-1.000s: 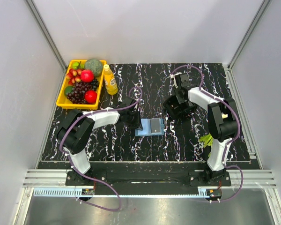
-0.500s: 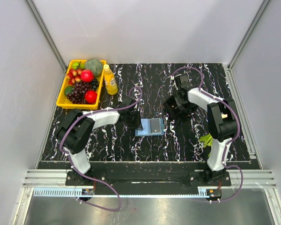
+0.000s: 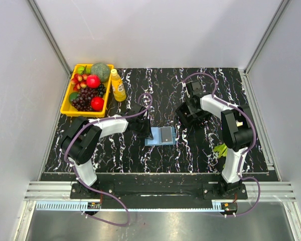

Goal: Put the credit cards into the card holder
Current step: Pick up the credit card from the storage box.

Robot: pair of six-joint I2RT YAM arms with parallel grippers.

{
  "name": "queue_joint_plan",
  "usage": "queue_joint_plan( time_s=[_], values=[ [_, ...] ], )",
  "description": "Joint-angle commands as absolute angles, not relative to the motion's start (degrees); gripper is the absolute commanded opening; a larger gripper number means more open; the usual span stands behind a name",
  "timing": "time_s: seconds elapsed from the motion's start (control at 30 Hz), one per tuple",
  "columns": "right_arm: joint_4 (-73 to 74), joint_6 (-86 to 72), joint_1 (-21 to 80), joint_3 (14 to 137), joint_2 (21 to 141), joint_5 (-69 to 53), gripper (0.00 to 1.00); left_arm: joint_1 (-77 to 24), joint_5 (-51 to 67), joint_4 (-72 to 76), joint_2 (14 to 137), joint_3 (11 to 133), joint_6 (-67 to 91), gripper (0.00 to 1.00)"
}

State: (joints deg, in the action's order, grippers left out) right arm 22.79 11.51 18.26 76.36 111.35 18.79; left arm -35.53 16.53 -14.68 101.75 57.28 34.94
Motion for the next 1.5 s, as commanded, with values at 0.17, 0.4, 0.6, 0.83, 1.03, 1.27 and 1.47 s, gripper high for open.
queue_joint_plan(
  time_s=[0.17, 0.4, 0.6, 0.83, 1.03, 1.27, 1.47],
  values=[
    [22.85, 11.69, 18.81, 76.99, 111.18, 20.57, 0.3, -35.33, 16.96, -13.54, 102.92, 58.18, 34.28, 0.09],
    [22.94, 11.86, 18.81, 76.47, 110.13, 18.64, 0.13, -35.33, 17.05, -13.54, 103.01, 58.1, 34.1, 0.09],
    [23.99, 12.04, 18.81, 76.9, 108.2, 17.32, 0.12, -35.33, 16.88, -13.54, 102.83, 57.92, 34.19, 0.09],
    [26.27, 11.95, 18.81, 77.69, 102.93, 12.05, 0.06, -35.33, 16.7, -13.89, 102.83, 58.18, 34.01, 0.09],
    [28.3, 11.6, 18.81, 78.4, 101.68, 8.44, 0.01, -35.33, 17.05, -13.97, 103.18, 58.62, 34.01, 0.09],
    [28.3, 10.9, 18.54, 79.27, 107.83, 8.79, 0.02, -35.25, 17.05, -13.97, 102.92, 58.45, 34.01, 0.09],
    [28.92, 10.02, 18.46, 81.74, 110.22, 13.7, 0.1, -35.33, 16.96, -14.33, 102.83, 58.45, 33.84, 0.09]
  ],
)
